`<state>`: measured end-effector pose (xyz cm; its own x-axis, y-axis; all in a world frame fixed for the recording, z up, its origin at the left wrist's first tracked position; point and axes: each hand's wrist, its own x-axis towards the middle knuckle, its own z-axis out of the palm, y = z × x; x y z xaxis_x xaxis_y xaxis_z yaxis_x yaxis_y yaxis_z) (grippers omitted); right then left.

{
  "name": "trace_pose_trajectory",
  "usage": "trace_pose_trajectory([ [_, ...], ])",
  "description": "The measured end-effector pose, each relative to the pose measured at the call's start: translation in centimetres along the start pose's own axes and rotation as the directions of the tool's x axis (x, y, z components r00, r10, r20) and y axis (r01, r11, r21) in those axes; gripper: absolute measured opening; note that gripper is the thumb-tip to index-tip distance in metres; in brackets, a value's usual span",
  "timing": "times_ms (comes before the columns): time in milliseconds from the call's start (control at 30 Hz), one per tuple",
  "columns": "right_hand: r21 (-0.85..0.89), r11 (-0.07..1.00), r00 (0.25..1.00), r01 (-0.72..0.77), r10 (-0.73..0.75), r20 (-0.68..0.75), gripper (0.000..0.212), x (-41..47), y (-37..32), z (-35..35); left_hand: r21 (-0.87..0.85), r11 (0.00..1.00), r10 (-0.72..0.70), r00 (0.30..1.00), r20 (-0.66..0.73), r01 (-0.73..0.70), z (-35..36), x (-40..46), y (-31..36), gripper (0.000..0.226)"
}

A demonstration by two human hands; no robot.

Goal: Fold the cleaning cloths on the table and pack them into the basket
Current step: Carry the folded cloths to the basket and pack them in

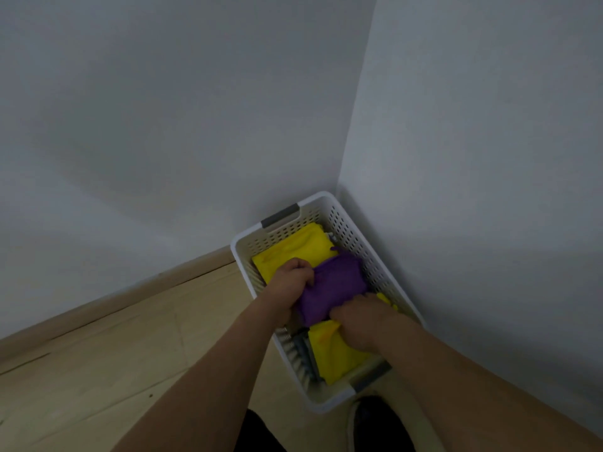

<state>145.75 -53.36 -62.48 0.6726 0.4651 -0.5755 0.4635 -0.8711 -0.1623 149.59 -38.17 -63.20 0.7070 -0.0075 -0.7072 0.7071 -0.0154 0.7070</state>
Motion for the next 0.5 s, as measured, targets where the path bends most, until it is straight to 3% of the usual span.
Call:
trace_pose_trajectory([
  [267,0.057,0.998,0.991,-0.012,0.005,0.131,0.025,0.4,-0.2,-0.4,-0.055,0.998,-0.025,1.0,-0.016,0.024,0.3,-0.6,-0.2,0.025],
  [433,0.105,0.994,0.999,-0.008,0.002,0.049,0.024,0.4,0.5,0.0,-0.012,0.996,-0.083,0.997,-0.005,0.083,0.1,0.0,0.3,0.023],
  [500,0.121,0.993,0.999,-0.004,-0.001,0.043,0.024,0.3,0.7,0.5,0.078,0.994,-0.068,0.997,-0.027,0.07,-0.2,0.4,0.3,0.02],
])
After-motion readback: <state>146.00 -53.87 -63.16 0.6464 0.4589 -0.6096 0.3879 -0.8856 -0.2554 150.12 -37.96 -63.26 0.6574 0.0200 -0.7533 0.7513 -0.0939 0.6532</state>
